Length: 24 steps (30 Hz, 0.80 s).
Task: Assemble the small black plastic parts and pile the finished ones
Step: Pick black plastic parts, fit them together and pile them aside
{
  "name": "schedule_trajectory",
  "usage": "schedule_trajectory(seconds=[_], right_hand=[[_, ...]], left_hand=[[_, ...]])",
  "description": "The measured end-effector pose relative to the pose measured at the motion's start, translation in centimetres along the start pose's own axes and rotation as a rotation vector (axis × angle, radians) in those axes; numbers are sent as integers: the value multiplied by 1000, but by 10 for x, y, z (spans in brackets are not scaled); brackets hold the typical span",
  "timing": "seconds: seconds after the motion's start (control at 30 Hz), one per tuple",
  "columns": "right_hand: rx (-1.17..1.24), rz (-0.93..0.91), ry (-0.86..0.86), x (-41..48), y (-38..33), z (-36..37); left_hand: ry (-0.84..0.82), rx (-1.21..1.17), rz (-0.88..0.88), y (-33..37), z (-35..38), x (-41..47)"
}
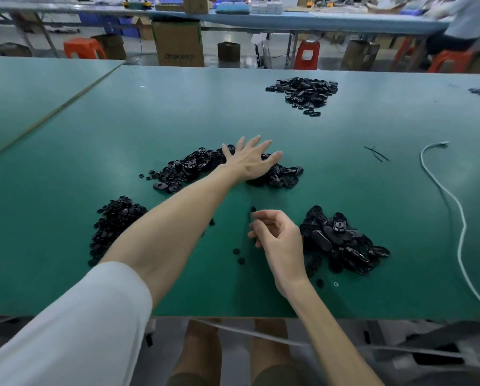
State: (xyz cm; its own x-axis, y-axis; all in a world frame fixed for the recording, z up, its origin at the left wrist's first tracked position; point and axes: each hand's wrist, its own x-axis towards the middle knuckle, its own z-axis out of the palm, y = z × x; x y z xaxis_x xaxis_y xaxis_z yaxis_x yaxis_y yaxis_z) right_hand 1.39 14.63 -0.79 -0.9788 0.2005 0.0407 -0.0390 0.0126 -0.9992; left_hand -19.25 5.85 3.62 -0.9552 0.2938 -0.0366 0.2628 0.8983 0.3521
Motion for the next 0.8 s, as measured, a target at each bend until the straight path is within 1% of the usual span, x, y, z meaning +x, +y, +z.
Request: schedule_trajectory(seconds=[0.07, 0.13, 0.23, 0.33, 0.53, 0.67, 0.8], right_hand=[[-1, -3, -2, 1, 1, 0], [9, -4, -3, 2, 2, 1], [9, -10, -9, 4, 2, 2], [13, -18, -15, 4, 2, 2], [2, -30, -18, 1, 1, 2], [-9, -33, -19, -1, -1, 2], [-17, -40, -32, -4, -4, 2]], left_hand=[[-29, 5, -50, 0, 6, 4], [-49, 79, -55, -4, 18, 4], [5, 109, -22, -7, 30, 0], [24, 110, 9, -10, 33, -10], [62, 117, 62, -12, 39, -57], [37, 143, 97, -17, 42, -92], [41, 153, 88, -18, 43, -115]])
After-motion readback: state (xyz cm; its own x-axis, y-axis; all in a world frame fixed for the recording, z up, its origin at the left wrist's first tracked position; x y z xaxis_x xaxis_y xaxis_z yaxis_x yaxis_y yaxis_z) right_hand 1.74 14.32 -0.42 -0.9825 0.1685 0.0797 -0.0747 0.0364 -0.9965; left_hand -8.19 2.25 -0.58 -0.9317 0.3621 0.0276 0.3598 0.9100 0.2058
